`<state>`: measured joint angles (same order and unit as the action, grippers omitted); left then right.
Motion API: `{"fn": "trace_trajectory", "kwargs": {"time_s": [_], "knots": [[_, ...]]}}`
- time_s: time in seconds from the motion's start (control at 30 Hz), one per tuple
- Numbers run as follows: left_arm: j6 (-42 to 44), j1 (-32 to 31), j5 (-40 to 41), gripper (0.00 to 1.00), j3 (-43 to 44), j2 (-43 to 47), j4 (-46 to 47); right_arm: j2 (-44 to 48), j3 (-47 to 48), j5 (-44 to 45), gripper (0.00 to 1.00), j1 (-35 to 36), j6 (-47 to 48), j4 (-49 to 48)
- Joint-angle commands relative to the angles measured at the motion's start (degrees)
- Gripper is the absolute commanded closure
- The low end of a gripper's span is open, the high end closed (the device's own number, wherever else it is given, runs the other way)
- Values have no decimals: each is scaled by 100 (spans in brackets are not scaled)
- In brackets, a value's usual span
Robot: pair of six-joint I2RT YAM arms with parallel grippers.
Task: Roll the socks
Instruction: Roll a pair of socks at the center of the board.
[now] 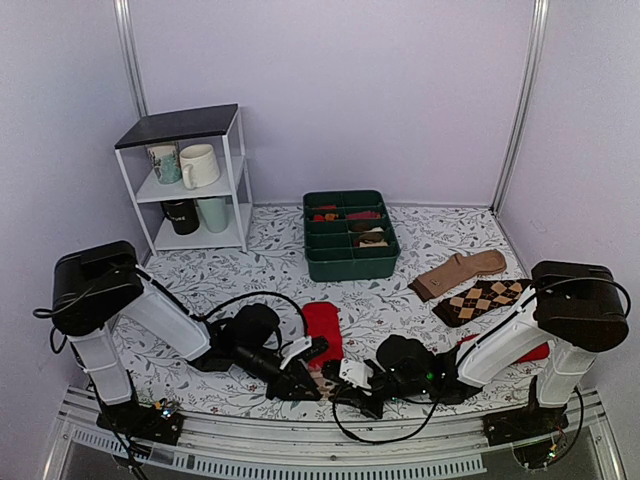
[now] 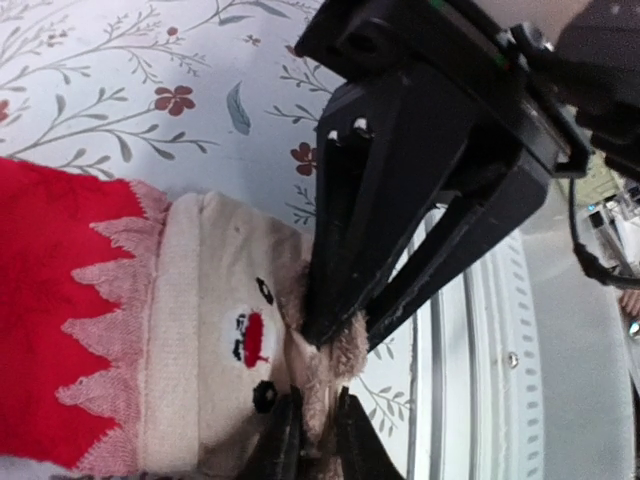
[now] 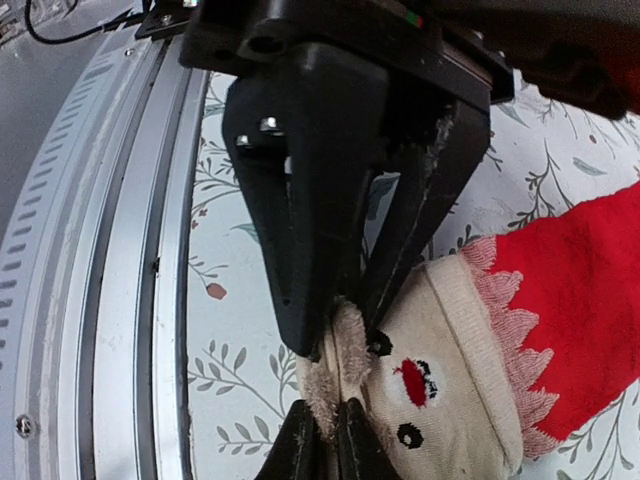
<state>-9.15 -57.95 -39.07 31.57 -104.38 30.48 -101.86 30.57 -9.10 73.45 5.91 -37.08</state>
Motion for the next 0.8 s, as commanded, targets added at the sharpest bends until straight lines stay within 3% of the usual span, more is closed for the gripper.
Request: {"fn": "trace_trajectory", "kwargs": {"time_s": [0.0, 0.1, 0.2, 0.37, 0.57, 0.77], "knots": [[259, -4, 878, 78, -87, 386, -797, -68, 11, -261, 96, -8, -566, 1071], [586, -20, 1237, 68, -134, 957, -803, -253, 62, -768, 97, -213, -1098, 1249], [883, -92, 1644, 64, -310, 1557, -682, -335, 171, -1340, 97, -504, -1442, 1469], [1107, -400, 2301, 63, -747, 2006, -356, -415, 437, -2487, 97, -1107, -1998, 1947], [1368, -1015, 2627, 63, -1266, 2485, 220, -997, 1231, -3708, 97, -1733, -2586, 3341], [1822, -1347, 2955, 62, -1241, 2468, 246, -1359, 1710, -4075, 97, -1991, -3114, 3929]]}}
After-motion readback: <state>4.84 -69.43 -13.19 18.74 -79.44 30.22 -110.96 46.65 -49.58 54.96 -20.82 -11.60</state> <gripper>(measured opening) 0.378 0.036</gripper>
